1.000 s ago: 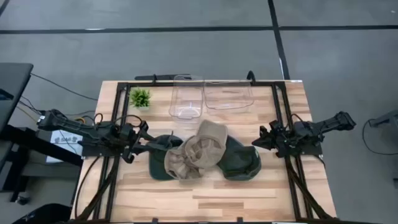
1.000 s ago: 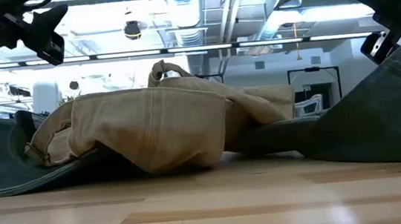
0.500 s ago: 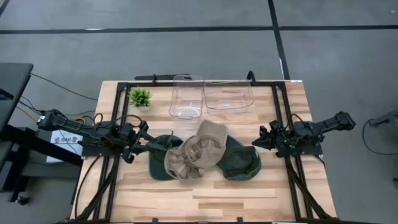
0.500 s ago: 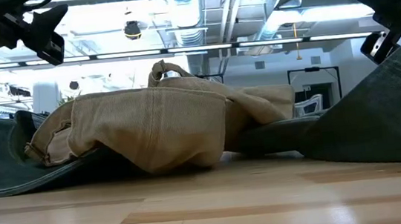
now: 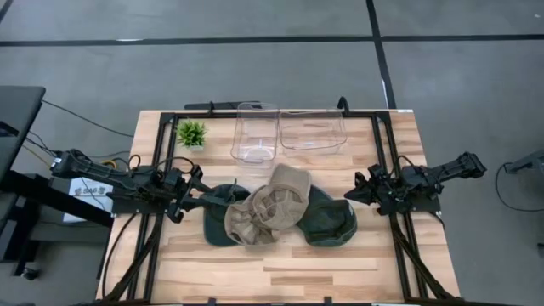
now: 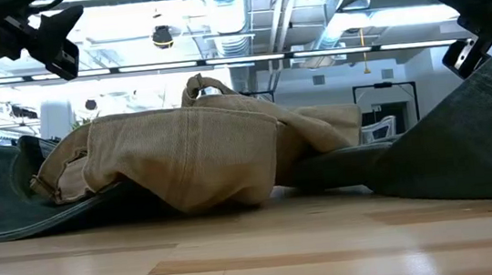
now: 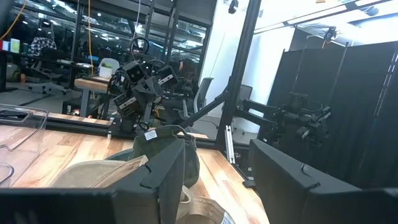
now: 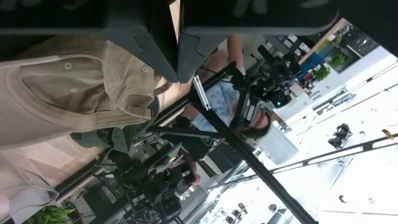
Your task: Pick & Place hat
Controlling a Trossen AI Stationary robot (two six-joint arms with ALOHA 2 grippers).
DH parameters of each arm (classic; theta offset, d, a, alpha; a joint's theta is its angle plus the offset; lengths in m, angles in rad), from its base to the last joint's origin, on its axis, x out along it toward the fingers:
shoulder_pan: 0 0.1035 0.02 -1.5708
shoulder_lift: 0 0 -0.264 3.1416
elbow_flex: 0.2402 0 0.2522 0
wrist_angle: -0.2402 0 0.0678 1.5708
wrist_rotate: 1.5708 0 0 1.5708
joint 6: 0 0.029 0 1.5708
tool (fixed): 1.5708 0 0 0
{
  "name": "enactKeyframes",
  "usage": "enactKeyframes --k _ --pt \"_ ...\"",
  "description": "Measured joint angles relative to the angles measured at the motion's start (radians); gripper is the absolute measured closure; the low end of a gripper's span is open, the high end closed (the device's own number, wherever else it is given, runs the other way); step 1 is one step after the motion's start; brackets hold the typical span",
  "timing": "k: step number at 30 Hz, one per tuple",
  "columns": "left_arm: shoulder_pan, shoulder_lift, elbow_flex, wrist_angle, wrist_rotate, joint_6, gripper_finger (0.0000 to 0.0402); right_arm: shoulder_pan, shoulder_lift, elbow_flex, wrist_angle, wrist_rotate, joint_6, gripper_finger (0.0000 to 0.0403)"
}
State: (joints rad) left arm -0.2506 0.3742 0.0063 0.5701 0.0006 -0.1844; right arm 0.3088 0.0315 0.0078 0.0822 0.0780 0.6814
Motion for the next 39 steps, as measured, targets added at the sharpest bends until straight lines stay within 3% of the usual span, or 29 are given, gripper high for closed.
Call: enactKeyframes --k 31,36,39 --pt "0.000 0.000 0.000 0.021 0.000 0.000 0.0224 0.000 0.000 0.000 0.000 0.000 0.000 0.0403" --pt "0.000 0.000 0.000 0.039 0.001 -0.059 0.0224 0.000 0.000 0.000 0.000 0.000 0.000 0.0403" --pt "0.000 0.000 0.000 0.040 0.068 -0.052 0.0224 0.000 0.000 0.000 0.000 0.000 0.000 0.0403"
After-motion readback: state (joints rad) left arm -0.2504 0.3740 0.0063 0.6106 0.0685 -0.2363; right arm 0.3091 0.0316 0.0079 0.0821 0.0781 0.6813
